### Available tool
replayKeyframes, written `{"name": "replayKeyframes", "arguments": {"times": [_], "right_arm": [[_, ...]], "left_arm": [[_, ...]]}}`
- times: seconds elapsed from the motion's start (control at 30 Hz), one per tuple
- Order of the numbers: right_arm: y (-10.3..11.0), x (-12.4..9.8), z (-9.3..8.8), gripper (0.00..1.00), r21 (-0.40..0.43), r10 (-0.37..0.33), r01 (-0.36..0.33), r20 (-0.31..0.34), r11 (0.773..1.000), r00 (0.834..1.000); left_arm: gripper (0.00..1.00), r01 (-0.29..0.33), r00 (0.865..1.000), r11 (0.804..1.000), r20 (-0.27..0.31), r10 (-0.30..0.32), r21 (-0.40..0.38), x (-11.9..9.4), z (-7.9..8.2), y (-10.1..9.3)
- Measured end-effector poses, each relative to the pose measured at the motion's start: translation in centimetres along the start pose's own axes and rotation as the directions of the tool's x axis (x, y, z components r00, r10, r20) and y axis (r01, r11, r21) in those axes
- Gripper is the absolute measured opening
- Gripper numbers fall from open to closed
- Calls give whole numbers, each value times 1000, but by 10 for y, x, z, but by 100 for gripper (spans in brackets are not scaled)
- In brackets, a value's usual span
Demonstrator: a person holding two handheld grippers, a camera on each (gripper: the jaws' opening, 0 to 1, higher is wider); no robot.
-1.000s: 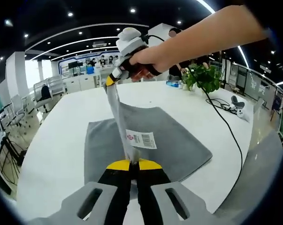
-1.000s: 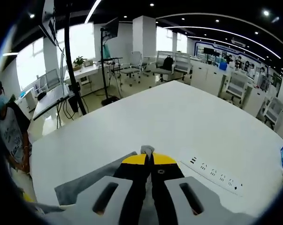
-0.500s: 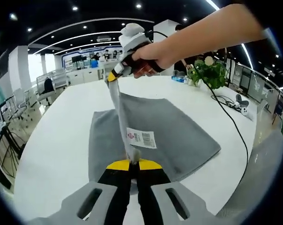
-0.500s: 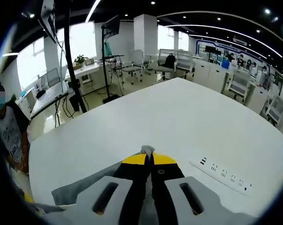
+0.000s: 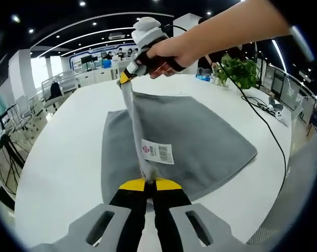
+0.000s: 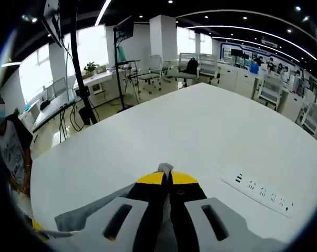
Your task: Fold the towel on the table until its edges align and the towel forms a compact rectangular stack.
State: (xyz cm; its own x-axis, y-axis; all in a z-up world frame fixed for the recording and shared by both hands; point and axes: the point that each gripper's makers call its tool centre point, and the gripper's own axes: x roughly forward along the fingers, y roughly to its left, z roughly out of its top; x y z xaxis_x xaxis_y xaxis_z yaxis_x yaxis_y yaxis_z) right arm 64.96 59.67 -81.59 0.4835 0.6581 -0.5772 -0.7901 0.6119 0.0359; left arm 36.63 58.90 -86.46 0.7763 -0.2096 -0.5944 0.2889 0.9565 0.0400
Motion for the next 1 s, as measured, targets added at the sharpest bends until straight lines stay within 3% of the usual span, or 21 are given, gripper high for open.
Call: {"name": "replayKeyframes", "arguments": {"times": [0.37, 0.83, 0.93, 1.0], "right_arm": [[8, 19, -7, 1, 36, 13, -13, 7, 999, 1000], [11, 34, -13, 3, 69, 16, -16, -2, 997, 1000], [8, 39, -5, 3, 80, 3, -8, 58, 997, 998], [9, 39, -5, 0, 74, 6, -10, 55, 997, 998]], "left_arm": [[4, -17, 997, 1000, -70, 17, 8, 12, -29, 14], [6, -23, 992, 1000, -128, 22, -7, 17, -44, 24], [6, -18, 991, 1000, -136, 16, -13, 17, -45, 23], [7, -18, 990, 999, -138, 14, -29, 16, -46, 25]]}}
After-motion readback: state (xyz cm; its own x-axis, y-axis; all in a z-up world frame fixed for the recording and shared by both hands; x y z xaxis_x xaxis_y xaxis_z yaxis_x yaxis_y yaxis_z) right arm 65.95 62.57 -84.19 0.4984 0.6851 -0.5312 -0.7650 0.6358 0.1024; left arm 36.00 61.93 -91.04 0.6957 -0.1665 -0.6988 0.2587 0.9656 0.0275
